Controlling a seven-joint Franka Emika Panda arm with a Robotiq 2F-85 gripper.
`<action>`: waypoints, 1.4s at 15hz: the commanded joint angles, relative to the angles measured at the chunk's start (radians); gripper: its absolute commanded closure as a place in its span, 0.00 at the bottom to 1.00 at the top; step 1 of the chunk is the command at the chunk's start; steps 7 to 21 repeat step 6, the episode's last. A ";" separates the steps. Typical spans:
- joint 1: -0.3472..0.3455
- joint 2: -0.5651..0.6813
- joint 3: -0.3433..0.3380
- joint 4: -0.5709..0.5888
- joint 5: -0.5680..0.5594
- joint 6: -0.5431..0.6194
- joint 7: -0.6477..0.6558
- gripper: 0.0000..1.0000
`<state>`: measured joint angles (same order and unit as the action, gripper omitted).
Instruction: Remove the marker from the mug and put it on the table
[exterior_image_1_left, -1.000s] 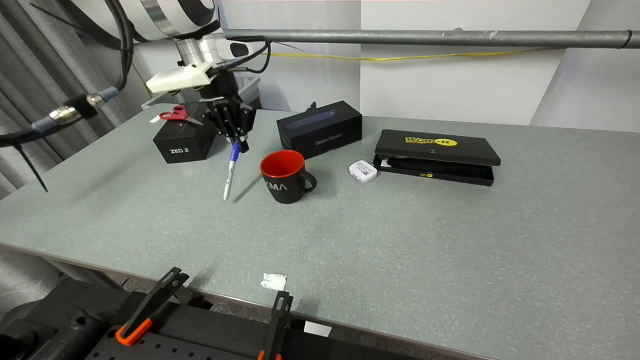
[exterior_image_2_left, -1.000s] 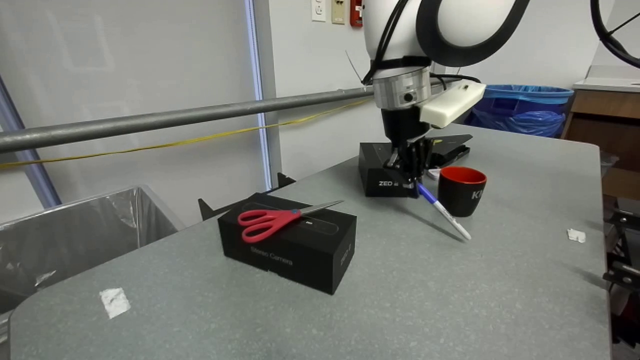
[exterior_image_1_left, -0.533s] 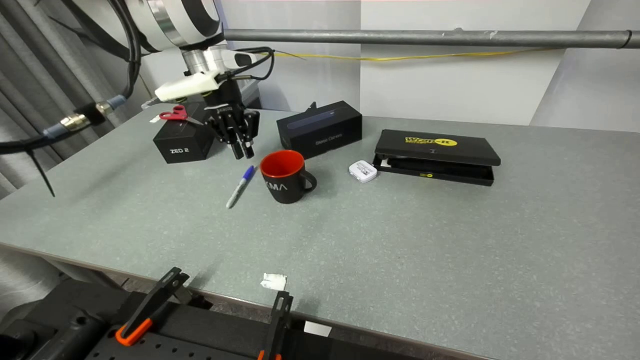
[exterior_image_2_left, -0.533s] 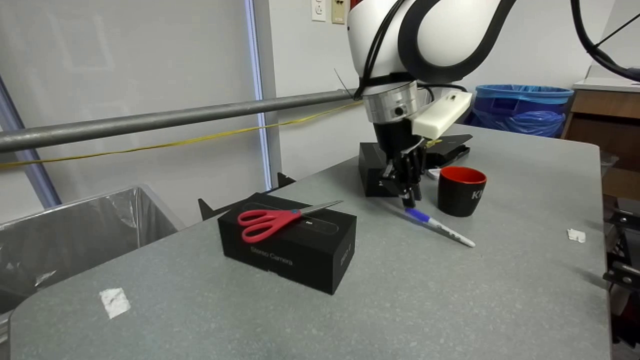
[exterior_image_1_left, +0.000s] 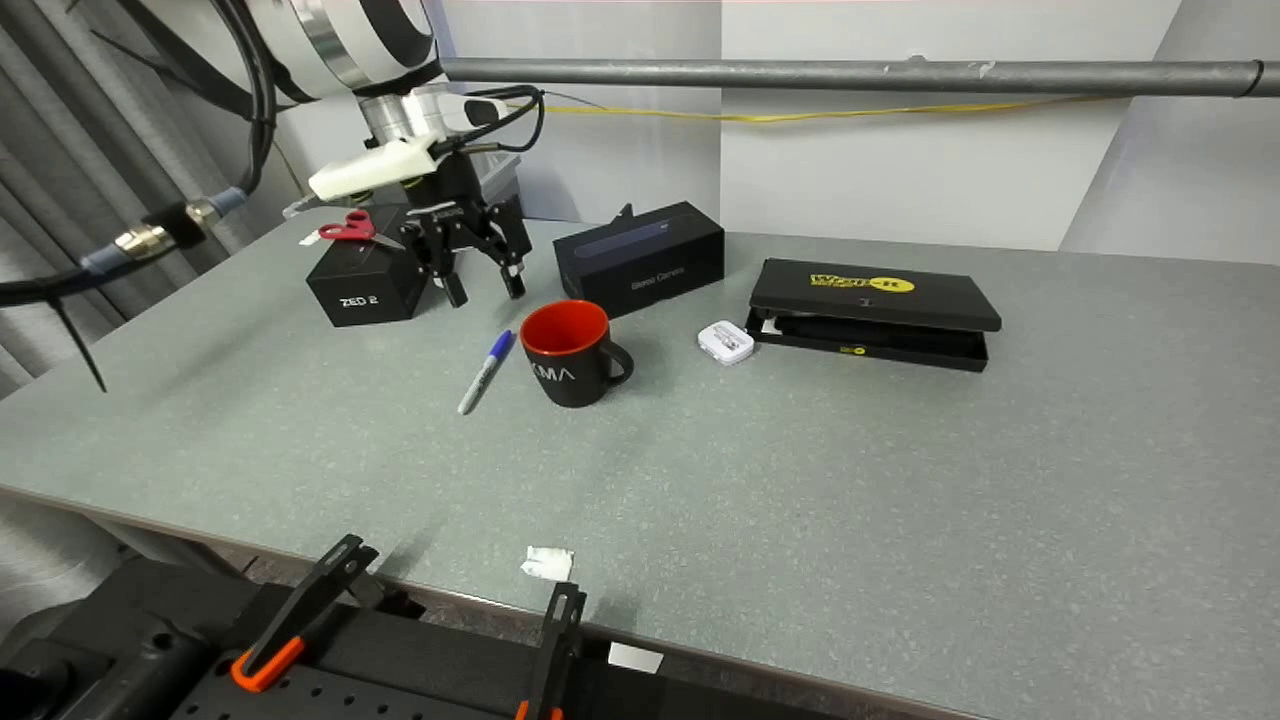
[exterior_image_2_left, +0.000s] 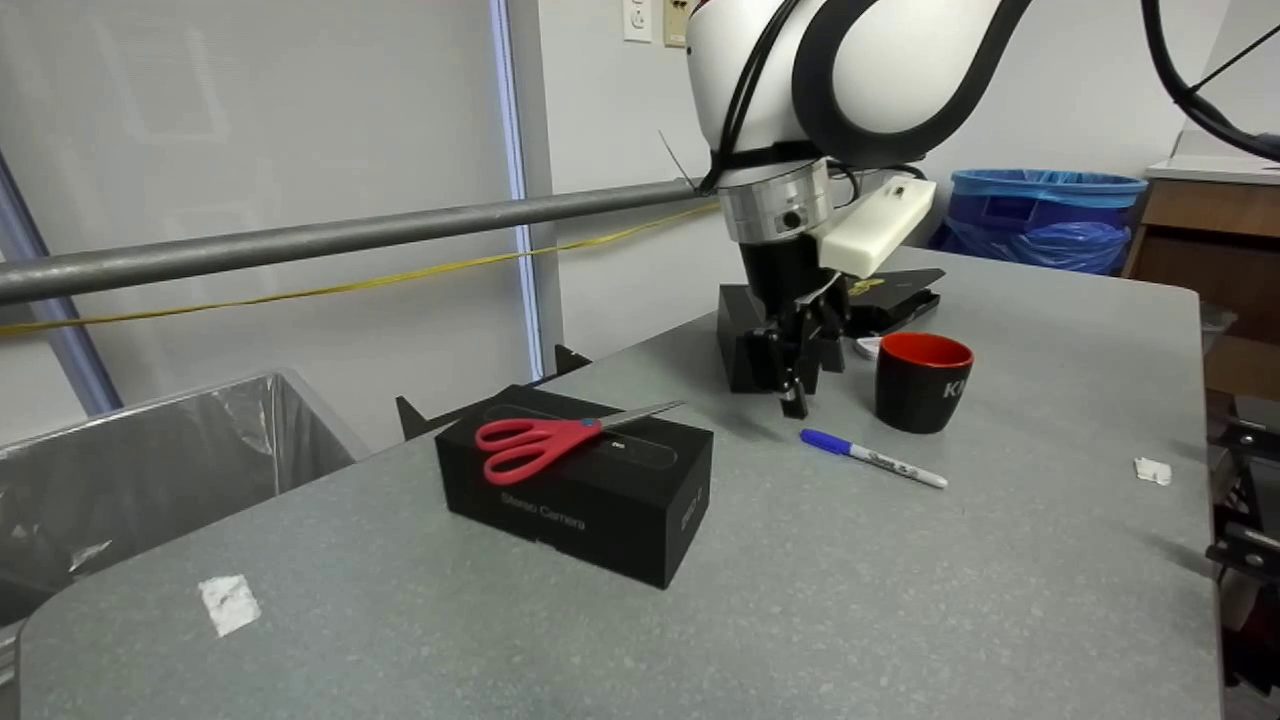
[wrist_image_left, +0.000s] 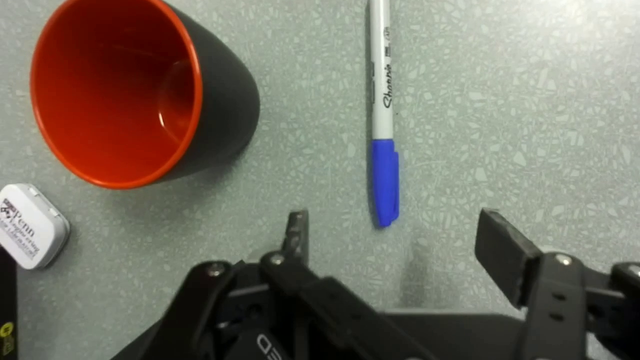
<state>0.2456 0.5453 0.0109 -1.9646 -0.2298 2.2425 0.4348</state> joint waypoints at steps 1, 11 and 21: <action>0.010 0.015 -0.007 0.043 -0.001 -0.053 -0.024 0.00; 0.008 0.000 -0.007 0.003 0.006 -0.005 -0.005 0.00; 0.008 0.000 -0.007 0.003 0.006 -0.005 -0.005 0.00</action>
